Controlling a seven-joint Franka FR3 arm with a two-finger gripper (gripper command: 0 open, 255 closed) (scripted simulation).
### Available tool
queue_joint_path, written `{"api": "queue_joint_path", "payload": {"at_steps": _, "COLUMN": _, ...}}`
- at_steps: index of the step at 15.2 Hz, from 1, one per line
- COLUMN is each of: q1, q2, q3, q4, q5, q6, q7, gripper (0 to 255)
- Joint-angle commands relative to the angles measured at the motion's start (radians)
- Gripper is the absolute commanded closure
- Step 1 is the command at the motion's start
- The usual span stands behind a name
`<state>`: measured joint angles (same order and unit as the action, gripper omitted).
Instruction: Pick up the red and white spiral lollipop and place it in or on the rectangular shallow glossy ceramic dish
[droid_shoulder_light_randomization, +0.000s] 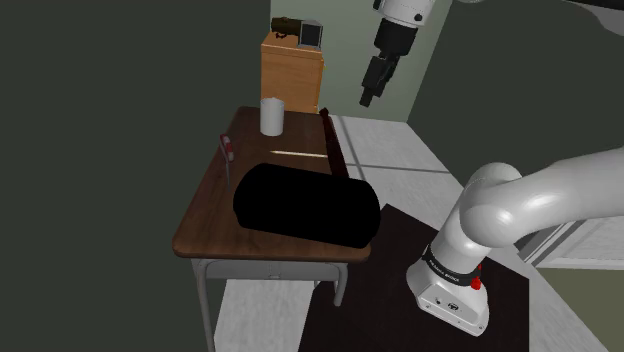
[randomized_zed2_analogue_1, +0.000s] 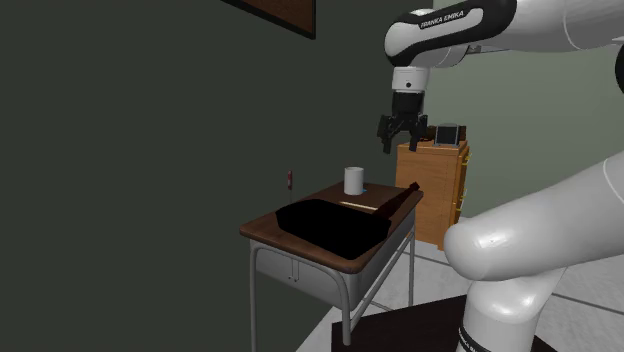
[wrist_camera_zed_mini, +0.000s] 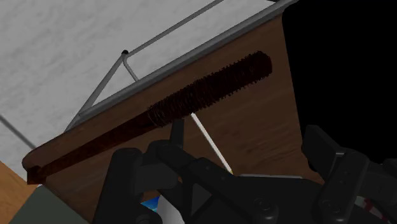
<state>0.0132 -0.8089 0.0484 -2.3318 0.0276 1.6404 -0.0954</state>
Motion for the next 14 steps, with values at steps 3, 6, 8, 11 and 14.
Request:
{"api": "queue_joint_path", "payload": {"at_steps": 3, "q1": 0.024, "q2": 0.075, "q3": 0.012, "q4": 0.037, "q5": 0.005, "q6": 0.029, "q7": -0.031, "gripper": 0}}
{"api": "queue_joint_path", "payload": {"at_steps": 6, "q1": 0.059, "q2": 0.185, "q3": 0.032, "q4": 0.099, "q5": 0.011, "q6": 0.064, "q7": -0.077, "gripper": 0}}
{"api": "queue_joint_path", "payload": {"at_steps": 8, "q1": 0.08, "q2": 0.257, "q3": 0.047, "q4": 0.144, "q5": 0.014, "q6": 0.082, "q7": -0.107, "gripper": 0}}
{"api": "queue_joint_path", "payload": {"at_steps": 11, "q1": 0.111, "q2": 0.361, "q3": 0.071, "q4": 0.216, "q5": 0.015, "q6": 0.102, "q7": -0.15, "gripper": 0}}
{"api": "queue_joint_path", "payload": {"at_steps": 14, "q1": 0.14, "q2": 0.463, "q3": 0.099, "q4": 0.292, "q5": 0.013, "q6": 0.114, "q7": -0.191, "gripper": 0}}
